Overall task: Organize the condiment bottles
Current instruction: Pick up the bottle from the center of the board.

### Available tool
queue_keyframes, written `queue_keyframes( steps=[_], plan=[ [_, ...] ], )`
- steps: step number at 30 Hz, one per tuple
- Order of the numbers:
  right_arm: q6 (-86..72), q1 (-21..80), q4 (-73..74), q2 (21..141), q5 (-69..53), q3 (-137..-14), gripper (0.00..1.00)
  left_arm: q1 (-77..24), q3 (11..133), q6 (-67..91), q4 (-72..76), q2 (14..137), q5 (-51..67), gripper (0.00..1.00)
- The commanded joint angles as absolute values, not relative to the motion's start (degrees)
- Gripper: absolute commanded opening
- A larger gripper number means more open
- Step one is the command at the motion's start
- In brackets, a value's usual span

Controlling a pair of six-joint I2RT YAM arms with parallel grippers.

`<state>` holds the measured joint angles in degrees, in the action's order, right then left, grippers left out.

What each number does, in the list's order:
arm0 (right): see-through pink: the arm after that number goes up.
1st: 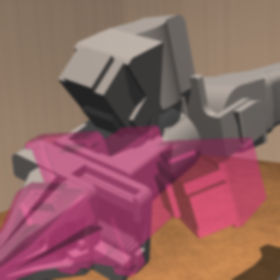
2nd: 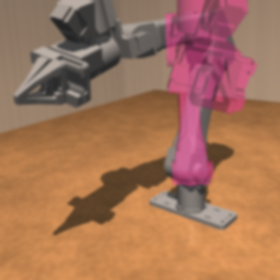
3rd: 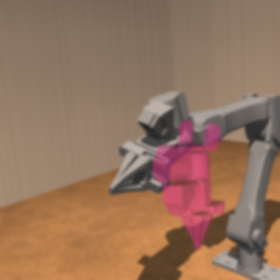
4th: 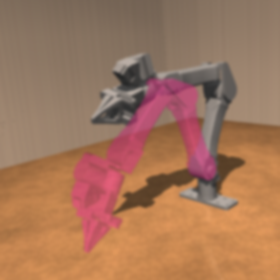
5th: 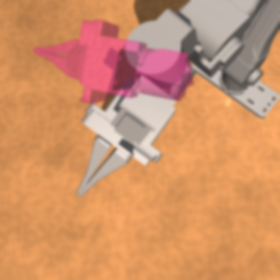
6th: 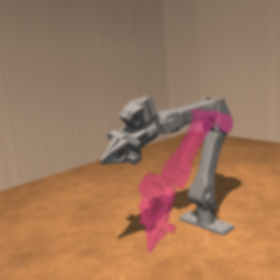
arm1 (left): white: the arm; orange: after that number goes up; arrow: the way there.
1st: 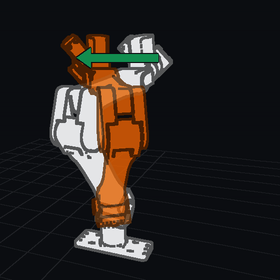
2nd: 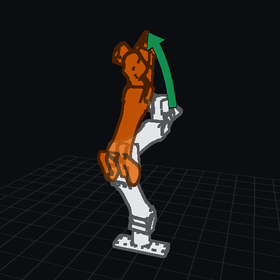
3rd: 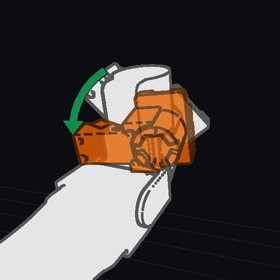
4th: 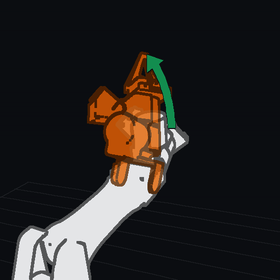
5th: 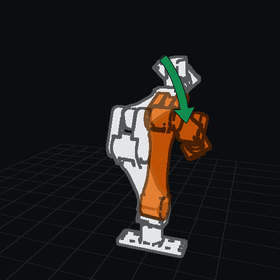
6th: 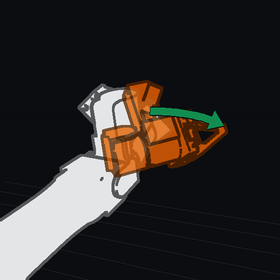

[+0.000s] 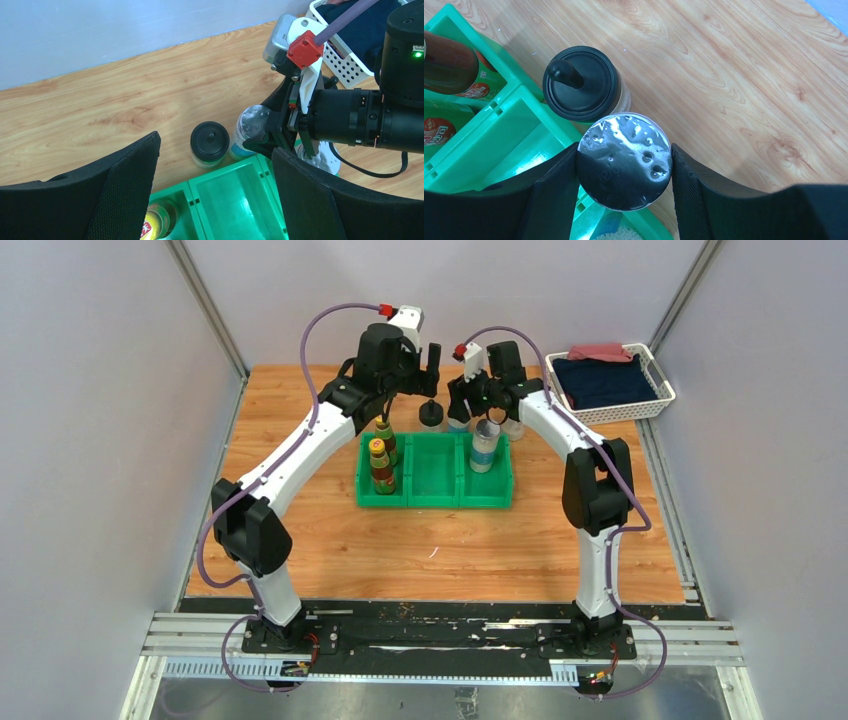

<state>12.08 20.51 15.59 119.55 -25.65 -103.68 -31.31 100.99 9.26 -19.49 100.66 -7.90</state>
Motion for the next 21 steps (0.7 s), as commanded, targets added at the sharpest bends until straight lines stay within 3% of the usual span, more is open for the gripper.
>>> queue_keyframes(
  steps=[1, 5, 8, 21],
  plan=[
    [12.57, 21.32, 17.31, 120.54, -24.79, -105.86, 0.27, -31.2, 100.54, 9.49, -18.46, 99.5, -7.25, 0.89],
    [12.65, 21.31, 17.31, 120.43, -24.55, -106.08, 0.08, -31.2, 100.55, 9.56, -18.59, 99.61, -7.21, 0.89],
    [12.66, 21.36, 17.31, 120.34, -24.37, -106.38, 0.0, -31.2, 100.63, 9.6, -18.71, 99.79, -7.08, 0.89],
    [12.7, 21.3, 14.85, 118.72, -24.0, -105.82, 0.0, -31.2, 100.7, 9.74, -19.16, 100.09, -7.8, 0.89]
  ],
)
